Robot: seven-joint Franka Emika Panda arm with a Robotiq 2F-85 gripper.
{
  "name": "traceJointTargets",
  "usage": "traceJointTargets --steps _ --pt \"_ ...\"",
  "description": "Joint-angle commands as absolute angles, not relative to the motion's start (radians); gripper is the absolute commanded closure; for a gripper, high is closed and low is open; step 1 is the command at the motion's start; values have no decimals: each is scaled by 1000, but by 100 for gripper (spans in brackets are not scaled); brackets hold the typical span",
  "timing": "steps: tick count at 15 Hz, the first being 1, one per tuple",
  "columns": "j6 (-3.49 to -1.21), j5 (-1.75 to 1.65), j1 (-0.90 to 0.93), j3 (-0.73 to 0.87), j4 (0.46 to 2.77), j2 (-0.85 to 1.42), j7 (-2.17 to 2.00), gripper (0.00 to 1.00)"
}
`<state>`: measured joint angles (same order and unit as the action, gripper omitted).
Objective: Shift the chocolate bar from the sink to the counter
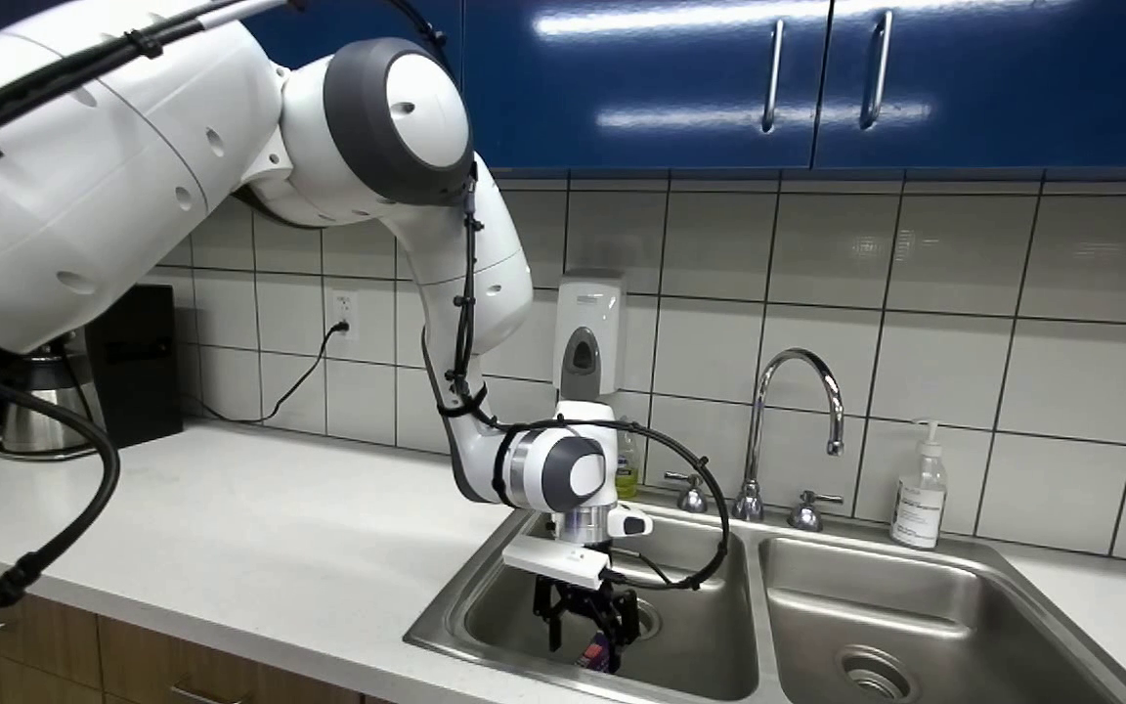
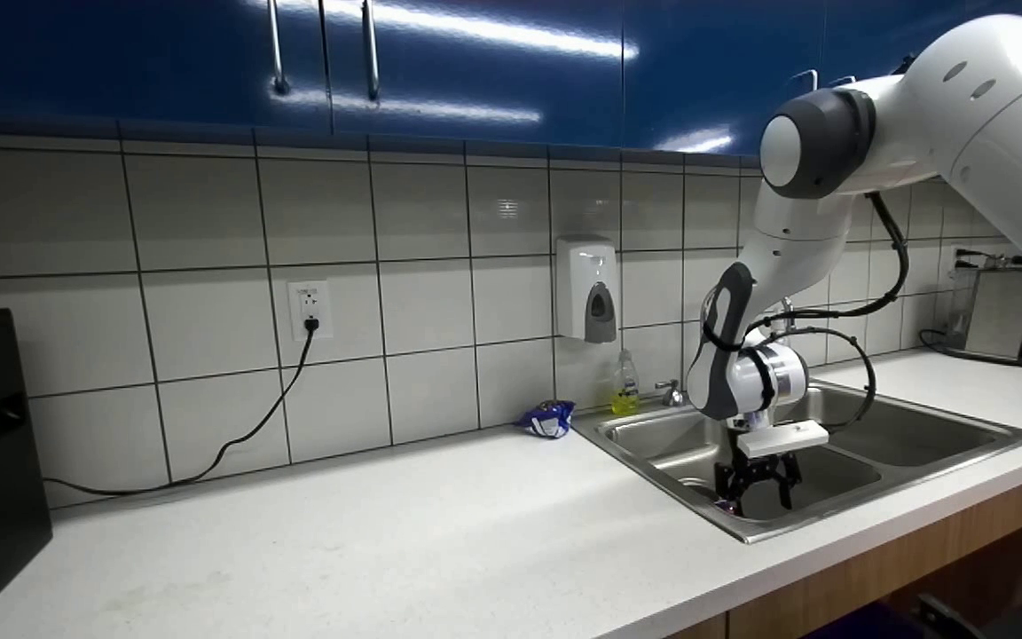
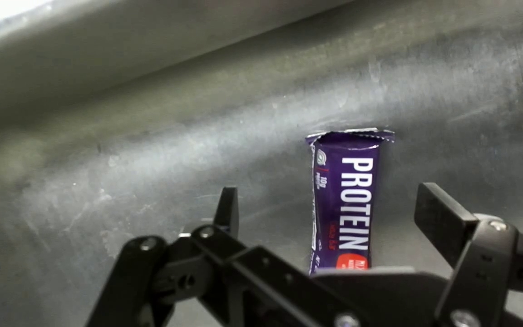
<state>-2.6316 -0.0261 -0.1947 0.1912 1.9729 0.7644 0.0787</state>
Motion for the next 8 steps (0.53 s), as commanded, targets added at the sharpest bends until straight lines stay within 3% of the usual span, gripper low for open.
traceJointTargets --steps 1,8 --pt "-2626 -39 -195 189 1953 771 60 0" --pt "-2620 -37 -190 185 1888 819 54 0"
